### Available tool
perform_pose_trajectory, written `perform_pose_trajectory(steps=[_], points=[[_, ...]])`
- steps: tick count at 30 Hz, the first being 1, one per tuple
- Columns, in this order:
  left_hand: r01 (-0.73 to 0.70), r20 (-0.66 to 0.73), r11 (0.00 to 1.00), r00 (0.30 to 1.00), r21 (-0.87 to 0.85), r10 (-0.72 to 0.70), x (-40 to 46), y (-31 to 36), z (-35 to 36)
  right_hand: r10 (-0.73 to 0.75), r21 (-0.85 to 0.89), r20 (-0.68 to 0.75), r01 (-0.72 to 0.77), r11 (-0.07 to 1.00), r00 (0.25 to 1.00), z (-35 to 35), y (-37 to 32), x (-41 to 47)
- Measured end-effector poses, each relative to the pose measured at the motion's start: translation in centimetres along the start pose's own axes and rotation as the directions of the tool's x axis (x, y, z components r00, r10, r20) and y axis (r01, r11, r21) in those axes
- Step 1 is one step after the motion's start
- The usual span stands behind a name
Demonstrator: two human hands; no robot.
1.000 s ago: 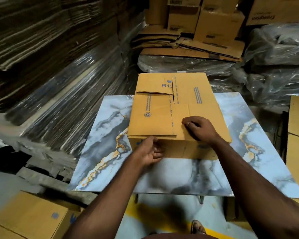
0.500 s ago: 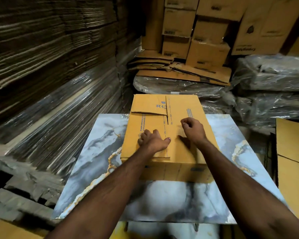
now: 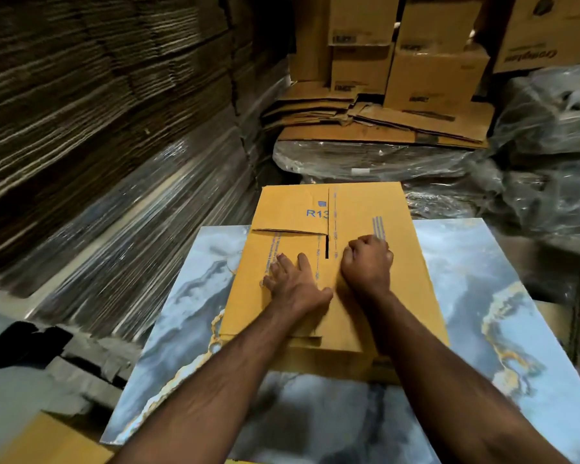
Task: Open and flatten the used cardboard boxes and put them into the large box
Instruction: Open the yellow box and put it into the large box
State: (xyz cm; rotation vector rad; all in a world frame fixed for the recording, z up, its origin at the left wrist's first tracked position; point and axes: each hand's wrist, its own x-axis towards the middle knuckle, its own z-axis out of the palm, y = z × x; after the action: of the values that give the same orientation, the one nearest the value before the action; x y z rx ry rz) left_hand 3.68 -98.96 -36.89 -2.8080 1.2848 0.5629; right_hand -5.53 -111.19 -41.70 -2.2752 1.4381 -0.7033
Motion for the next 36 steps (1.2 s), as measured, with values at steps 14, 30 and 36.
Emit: perform_pose_trajectory(steps=[14, 30, 36], points=[[-0.074, -0.293, 0.996, 0.952, 0.056, 0.087, 0.0, -3.1, -10.8, -0.220, -0.215, 0.158, 0.251, 0.944, 0.963, -1.7, -2.4, -0.8], [-0.106, -0.291, 0.946, 0.957, -0.306, 0.013, 2.1, -5.7, -12.4, -0.519, -0.193, -0.425, 0.486, 0.852, 0.741, -10.5, -8.3, -6.0], [-0.113, -0.216, 0.936, 0.975, -0.333, 0.041, 2.0, -5.3, -12.4, -0.535, -0.203, -0.476, 0.505, 0.839, 0.698, -12.1, -8.9, -9.7]])
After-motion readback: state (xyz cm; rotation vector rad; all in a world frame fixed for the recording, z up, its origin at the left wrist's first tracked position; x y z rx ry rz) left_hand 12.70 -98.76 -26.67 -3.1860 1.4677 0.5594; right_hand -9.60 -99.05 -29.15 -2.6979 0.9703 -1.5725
